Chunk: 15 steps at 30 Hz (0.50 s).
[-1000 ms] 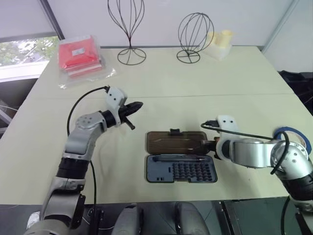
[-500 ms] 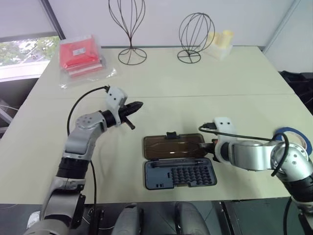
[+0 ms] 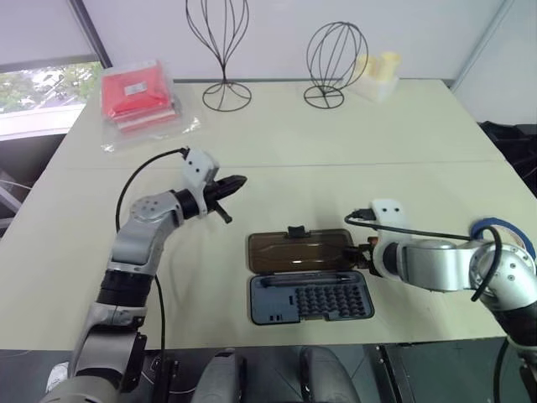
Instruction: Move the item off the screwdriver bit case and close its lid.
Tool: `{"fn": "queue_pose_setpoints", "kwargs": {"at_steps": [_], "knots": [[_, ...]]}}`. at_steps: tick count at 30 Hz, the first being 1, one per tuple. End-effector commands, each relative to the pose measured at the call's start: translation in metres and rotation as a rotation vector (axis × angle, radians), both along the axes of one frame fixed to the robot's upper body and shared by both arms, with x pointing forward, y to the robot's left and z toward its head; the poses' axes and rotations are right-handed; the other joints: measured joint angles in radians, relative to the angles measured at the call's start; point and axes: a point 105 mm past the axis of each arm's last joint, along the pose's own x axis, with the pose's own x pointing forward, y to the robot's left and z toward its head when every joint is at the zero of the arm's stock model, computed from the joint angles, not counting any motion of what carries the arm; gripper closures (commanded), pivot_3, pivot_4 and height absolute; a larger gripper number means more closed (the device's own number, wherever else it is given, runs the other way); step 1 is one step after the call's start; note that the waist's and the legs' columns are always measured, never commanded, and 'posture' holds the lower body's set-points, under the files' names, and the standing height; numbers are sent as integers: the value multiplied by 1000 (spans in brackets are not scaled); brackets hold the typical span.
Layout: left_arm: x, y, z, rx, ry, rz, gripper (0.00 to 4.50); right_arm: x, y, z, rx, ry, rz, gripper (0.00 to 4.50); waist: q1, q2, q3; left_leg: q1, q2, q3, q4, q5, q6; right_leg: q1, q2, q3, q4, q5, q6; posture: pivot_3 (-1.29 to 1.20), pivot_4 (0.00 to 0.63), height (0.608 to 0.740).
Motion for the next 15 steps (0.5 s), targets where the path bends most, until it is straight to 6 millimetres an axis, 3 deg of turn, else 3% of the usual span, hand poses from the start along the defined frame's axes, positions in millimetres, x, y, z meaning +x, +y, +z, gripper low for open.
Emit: {"fn": "queue_pose_setpoints", "kwargs": {"at_steps": [1,9,13,15], "knots": [[-9,-3,14,-4,-31,-60,4500,3,5,14,1,-61,31,41,0,0,0,0,0,0,0,0,0,0,0,0,0,0,0,0,150,740],[-40,-5,16,29,25,-209,4500,16,12,51,3,-250,133,41,0,0,0,0,0,-1,0,0,0,0,0,0,0,0,0,0,150,740],[-58,-10,11,49,59,-287,4500,22,18,69,-97,-377,259,41,1,1,0,0,0,-1,0,0,0,0,0,0,0,0,0,0,150,740],[-67,-14,6,55,77,-325,4500,23,26,78,-53,-447,316,41,2,1,0,0,0,-2,0,0,0,0,0,0,0,0,0,0,150,740]]}}
